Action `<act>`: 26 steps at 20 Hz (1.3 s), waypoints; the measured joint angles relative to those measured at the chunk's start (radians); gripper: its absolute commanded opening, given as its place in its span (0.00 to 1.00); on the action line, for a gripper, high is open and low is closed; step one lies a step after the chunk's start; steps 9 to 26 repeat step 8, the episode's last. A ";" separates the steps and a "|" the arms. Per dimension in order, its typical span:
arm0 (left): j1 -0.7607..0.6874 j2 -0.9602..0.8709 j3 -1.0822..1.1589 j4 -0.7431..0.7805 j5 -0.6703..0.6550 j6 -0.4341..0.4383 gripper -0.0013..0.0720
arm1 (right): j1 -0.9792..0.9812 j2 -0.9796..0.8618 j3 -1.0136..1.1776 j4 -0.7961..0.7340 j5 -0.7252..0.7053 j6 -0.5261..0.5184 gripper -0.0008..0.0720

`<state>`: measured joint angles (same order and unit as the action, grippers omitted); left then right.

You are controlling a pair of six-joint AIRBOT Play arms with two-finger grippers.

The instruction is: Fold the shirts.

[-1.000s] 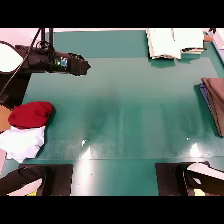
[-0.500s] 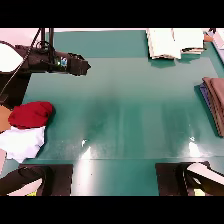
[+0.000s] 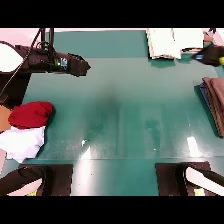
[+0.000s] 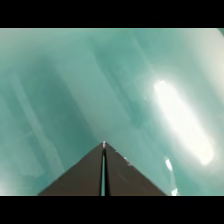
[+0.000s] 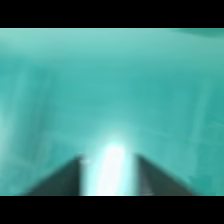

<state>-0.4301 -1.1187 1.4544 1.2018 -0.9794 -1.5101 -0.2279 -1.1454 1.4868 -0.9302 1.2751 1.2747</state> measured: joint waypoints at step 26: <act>0.000 0.000 0.000 -0.001 0.089 0.000 0.05 | 0.333 0.000 0.002 0.010 -0.040 -0.029 0.04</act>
